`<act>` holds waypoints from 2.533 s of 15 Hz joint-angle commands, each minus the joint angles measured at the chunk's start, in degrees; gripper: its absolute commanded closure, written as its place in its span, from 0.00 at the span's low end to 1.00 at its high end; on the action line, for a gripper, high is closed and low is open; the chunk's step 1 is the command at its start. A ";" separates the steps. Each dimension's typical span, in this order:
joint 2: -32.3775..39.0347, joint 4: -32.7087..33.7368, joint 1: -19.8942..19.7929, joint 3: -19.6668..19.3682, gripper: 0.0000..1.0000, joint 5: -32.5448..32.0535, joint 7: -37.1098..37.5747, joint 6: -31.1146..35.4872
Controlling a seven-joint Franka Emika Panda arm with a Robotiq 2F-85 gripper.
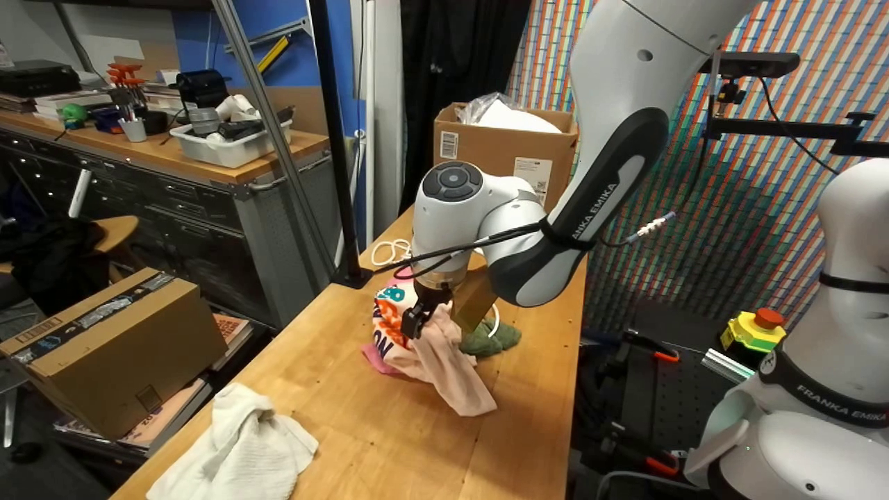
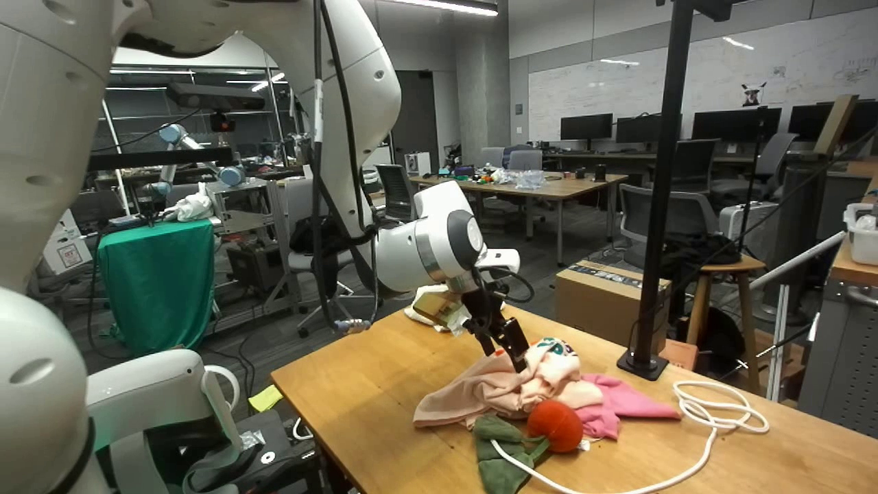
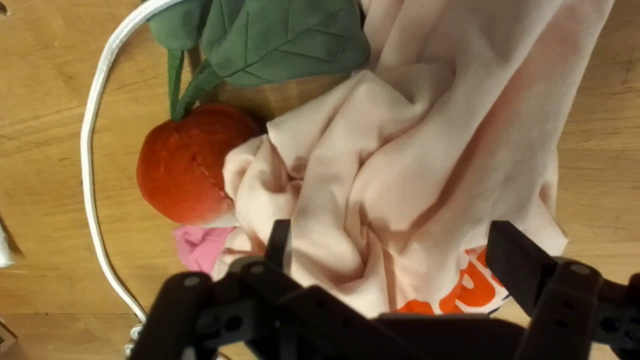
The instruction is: Move the white towel to the right front corner, then move it to the left back corner, then move the rope to the right back corner, then move the peach shirt to the left front corner, then move the pink shirt away from you, then move the turnip plushie closer to you
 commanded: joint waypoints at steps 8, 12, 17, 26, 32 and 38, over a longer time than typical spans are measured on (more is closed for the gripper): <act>6.02 6.98 3.41 -4.88 0.00 -3.57 4.70 0.80; 7.98 9.63 1.34 -3.39 0.00 -2.93 4.09 -0.53; 8.63 10.91 0.31 -2.47 0.51 -2.09 2.66 -3.02; 2.18 10.22 -3.47 2.82 0.98 -2.52 -1.65 -14.59; -6.66 11.22 -6.54 7.61 0.94 -3.27 -5.10 -24.44; -14.33 12.59 -9.72 15.24 0.94 -0.67 -10.58 -32.43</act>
